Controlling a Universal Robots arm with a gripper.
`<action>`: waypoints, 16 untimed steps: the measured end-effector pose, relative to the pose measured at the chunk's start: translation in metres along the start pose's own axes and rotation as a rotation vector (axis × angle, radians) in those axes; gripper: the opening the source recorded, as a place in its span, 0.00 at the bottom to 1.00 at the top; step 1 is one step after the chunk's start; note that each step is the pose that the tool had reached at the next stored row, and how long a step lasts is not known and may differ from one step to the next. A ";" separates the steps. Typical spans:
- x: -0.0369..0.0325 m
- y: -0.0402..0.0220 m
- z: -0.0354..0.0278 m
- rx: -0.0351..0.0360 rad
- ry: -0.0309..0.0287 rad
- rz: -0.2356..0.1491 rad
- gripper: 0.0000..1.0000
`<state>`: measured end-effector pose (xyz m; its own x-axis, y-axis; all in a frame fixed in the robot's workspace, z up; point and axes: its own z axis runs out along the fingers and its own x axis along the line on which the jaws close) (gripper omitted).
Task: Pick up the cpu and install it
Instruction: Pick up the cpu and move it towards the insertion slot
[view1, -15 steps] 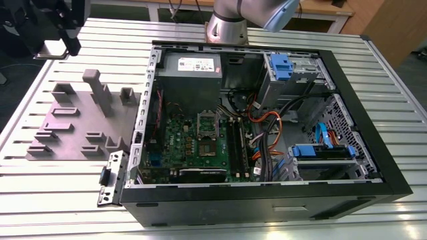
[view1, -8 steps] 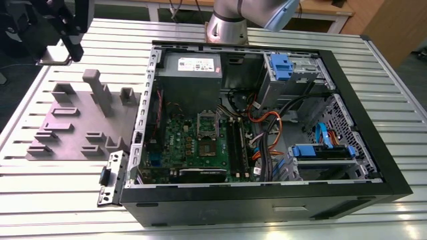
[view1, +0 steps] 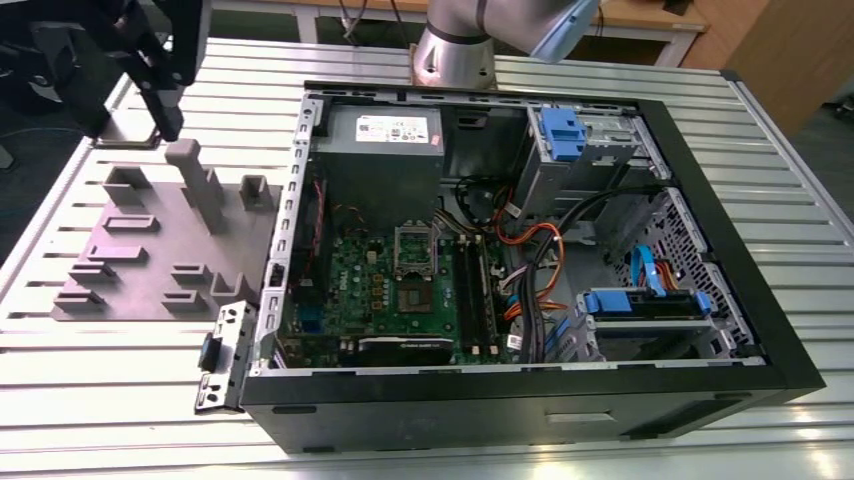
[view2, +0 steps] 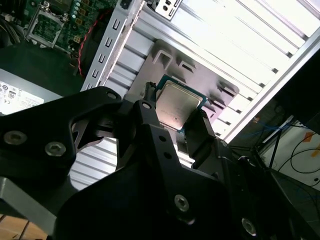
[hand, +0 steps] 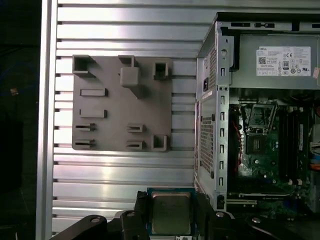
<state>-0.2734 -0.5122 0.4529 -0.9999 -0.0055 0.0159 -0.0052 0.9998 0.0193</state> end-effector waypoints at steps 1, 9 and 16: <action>-0.0033 -0.0001 0.0002 0.0000 0.0001 0.000 0.47; -0.0109 -0.0002 0.0011 0.0000 0.0003 0.000 0.47; -0.0121 -0.0002 0.0012 -0.0001 0.0002 0.000 0.47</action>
<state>-0.2613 -0.5124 0.4515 -0.9999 -0.0056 0.0161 -0.0053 0.9998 0.0195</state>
